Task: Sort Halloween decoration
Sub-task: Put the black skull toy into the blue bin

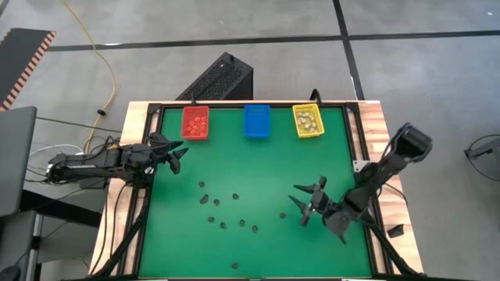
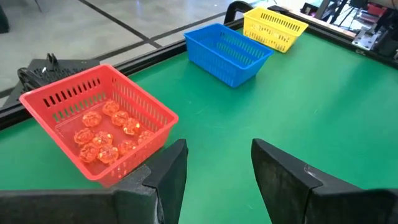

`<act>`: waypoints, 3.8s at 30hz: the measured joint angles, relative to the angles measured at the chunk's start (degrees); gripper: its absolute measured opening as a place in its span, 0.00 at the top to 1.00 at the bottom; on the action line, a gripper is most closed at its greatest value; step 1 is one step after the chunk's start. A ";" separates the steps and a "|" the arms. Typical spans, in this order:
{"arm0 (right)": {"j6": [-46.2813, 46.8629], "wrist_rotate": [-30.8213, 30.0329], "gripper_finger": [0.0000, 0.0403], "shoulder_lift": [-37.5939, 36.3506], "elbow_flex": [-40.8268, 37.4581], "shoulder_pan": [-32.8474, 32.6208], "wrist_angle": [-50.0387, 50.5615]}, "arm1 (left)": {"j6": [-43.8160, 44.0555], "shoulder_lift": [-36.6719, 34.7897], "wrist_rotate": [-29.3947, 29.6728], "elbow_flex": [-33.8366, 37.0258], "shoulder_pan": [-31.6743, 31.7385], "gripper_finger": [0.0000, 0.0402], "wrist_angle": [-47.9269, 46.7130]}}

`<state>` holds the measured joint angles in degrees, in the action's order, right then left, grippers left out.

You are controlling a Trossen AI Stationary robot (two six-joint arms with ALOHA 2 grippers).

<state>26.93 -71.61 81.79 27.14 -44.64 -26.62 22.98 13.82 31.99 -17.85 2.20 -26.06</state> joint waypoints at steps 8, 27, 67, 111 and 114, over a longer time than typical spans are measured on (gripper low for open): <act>2.88 -0.25 0.45 14.53 0.00 3.24 -16.95 | 0.26 0.00 -0.73 0.00 -0.01 0.58 0.08; 3.04 4.43 0.45 25.38 4.00 6.83 -28.85 | -8.65 0.02 -3.02 0.02 0.00 0.58 11.46; 24.73 22.62 0.40 15.92 10.16 2.72 5.61 | -26.52 0.02 -3.15 0.04 0.00 0.58 23.01; 35.44 13.59 0.70 33.24 16.52 0.64 6.17 | -25.86 0.02 -3.13 0.04 -0.02 0.58 20.28; 36.44 14.21 0.71 32.29 18.35 2.43 8.53 | -25.81 0.02 -3.13 0.04 -0.02 0.58 20.28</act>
<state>63.38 -57.40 114.08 45.49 -42.20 -18.09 -2.83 13.85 28.86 -17.80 2.17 -5.78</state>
